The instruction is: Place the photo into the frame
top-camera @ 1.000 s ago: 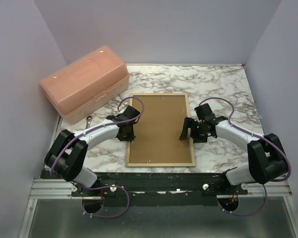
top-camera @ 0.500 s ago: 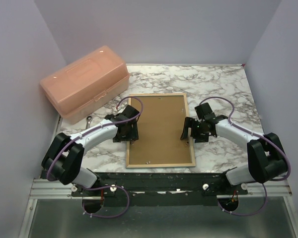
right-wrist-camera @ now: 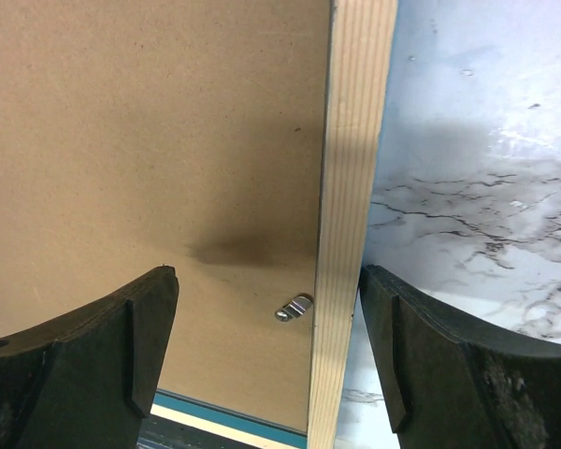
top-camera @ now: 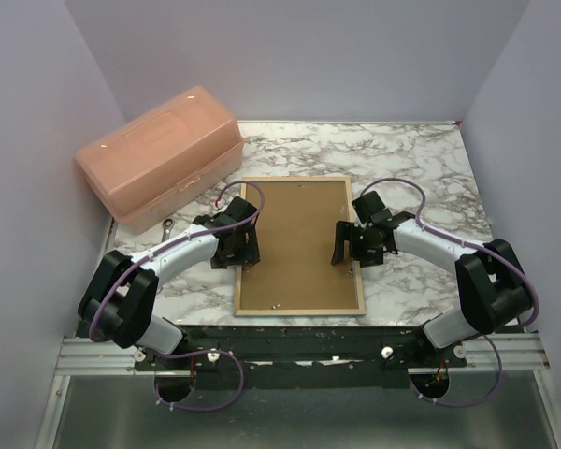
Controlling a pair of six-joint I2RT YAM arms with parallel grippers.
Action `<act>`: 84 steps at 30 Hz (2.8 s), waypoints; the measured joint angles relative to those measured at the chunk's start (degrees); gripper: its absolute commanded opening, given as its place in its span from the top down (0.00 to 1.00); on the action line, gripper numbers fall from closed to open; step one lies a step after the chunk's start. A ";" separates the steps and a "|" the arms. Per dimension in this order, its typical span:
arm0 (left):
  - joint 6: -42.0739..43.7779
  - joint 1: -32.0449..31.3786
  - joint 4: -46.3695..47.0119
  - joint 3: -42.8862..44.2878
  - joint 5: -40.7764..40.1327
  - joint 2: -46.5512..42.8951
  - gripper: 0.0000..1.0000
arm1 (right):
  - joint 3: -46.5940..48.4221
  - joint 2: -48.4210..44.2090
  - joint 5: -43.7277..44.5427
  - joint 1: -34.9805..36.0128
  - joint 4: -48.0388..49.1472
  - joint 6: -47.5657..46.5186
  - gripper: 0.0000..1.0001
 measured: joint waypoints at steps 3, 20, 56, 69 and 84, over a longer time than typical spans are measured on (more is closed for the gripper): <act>0.07 0.46 0.28 -0.02 0.52 0.02 0.24 | 0.57 0.37 1.03 1.55 -0.70 0.22 0.15; 0.11 0.76 1.42 -1.51 1.03 0.33 0.25 | -3.87 -3.98 9.09 2.19 -1.92 2.95 0.32; 0.17 0.87 2.95 -2.12 2.69 1.44 0.25 | -3.72 -6.05 7.15 2.16 -2.82 2.14 0.19; 0.09 -0.13 8.24 -5.51 8.72 -1.51 0.25 | -3.34 -6.34 -0.81 2.14 -1.33 2.97 0.14; -7.08 -8.94 11.61 -14.93 8.20 -12.37 0.16 | -11.93 -17.64 -1.51 1.77 -3.93 5.55 0.06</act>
